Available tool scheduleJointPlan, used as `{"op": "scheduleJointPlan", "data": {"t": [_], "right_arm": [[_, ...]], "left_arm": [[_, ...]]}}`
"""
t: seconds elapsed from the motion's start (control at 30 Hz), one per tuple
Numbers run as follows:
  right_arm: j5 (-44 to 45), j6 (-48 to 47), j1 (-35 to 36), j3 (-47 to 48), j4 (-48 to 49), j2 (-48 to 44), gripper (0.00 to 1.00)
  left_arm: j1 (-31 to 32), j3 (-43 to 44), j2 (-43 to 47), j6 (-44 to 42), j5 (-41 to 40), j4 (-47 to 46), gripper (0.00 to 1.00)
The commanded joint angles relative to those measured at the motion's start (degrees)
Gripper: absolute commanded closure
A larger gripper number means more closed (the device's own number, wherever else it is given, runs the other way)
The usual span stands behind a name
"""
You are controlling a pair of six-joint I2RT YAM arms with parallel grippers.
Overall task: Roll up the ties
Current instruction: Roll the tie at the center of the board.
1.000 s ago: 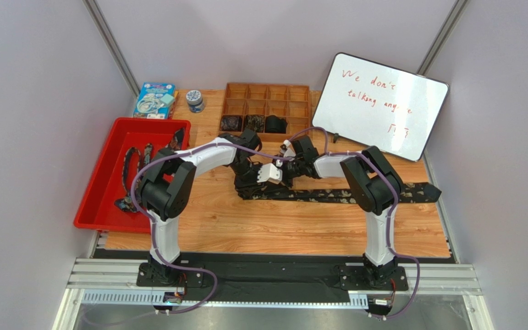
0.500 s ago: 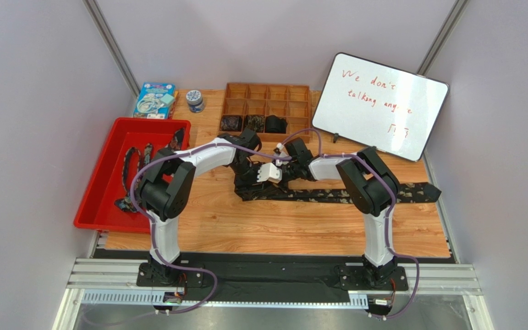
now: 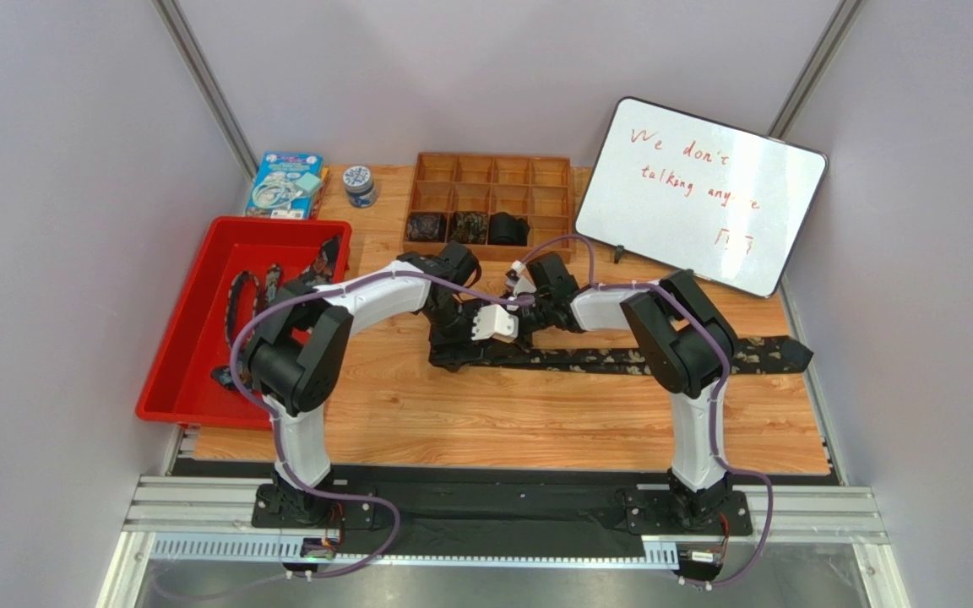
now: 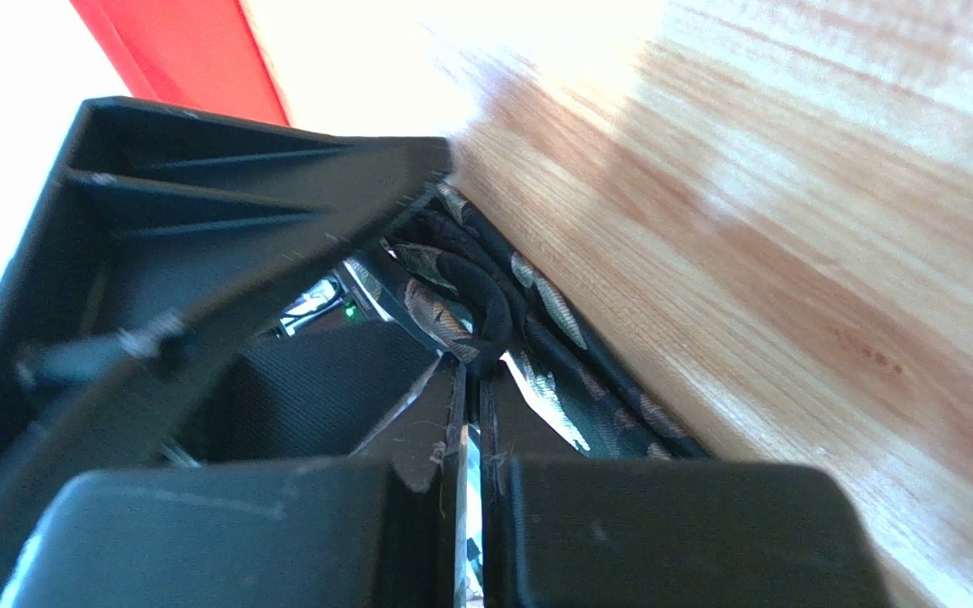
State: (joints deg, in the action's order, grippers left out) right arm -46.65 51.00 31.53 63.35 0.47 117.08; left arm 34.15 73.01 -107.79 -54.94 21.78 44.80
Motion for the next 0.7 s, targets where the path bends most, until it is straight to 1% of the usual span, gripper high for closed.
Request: {"op": "scheduleJointPlan", "data": {"t": [0.0, 0.07, 0.1, 0.13, 0.2, 0.23, 0.4, 0.5, 0.57, 0.63, 0.67], "right_arm": [[-1.0, 0.5, -0.3, 0.2, 3.1, 0.5, 1.00], [-0.2, -0.1, -0.2, 1.1, 1.7, 0.3, 1.00], [0.7, -1.9, -0.2, 1.7, -3.1, 0.1, 1.00], [1.7, -2.7, -0.2, 2.3, -4.2, -0.1, 1.00], [2.2, -3.4, -0.2, 3.1, -6.2, -0.2, 1.00], [1.9, -3.5, -0.2, 3.2, -6.3, -0.1, 1.00], [0.1, -2.1, -0.1, 2.9, -5.1, -0.4, 1.00], [-0.5, -1.8, 0.3, 2.8, -4.2, -0.9, 1.00], [-0.4, -2.7, 0.3, 3.1, -4.9, -0.4, 1.00], [0.4, -4.1, 0.1, 3.4, -5.7, 0.8, 1.00], [0.9, -4.3, 0.1, 3.2, -5.7, 1.1, 1.00]], "left_arm": [[2.3, -0.8, -1.3, -0.3, -4.2, -3.3, 0.18], [2.4, -1.0, -1.8, -0.5, -5.6, -3.3, 0.27], [2.4, -1.2, -2.0, -0.5, -6.0, -3.3, 0.31], [2.4, -1.9, -2.0, -0.7, -6.3, -3.4, 0.38], [2.4, -3.5, -1.6, -1.7, -7.1, -3.9, 0.46], [2.4, -3.9, -1.4, -1.8, -7.0, -3.9, 0.53], [2.4, -6.2, 0.7, -1.5, -6.6, -4.5, 0.69], [2.4, -7.3, 2.1, -1.1, -5.9, -5.0, 0.76], [2.4, -7.2, 1.9, -1.0, -6.0, -4.9, 0.76], [2.2, -7.4, 1.9, -0.8, -6.0, -5.0, 0.73], [2.0, -7.3, 2.0, -0.8, -5.6, -5.1, 0.69]]}}
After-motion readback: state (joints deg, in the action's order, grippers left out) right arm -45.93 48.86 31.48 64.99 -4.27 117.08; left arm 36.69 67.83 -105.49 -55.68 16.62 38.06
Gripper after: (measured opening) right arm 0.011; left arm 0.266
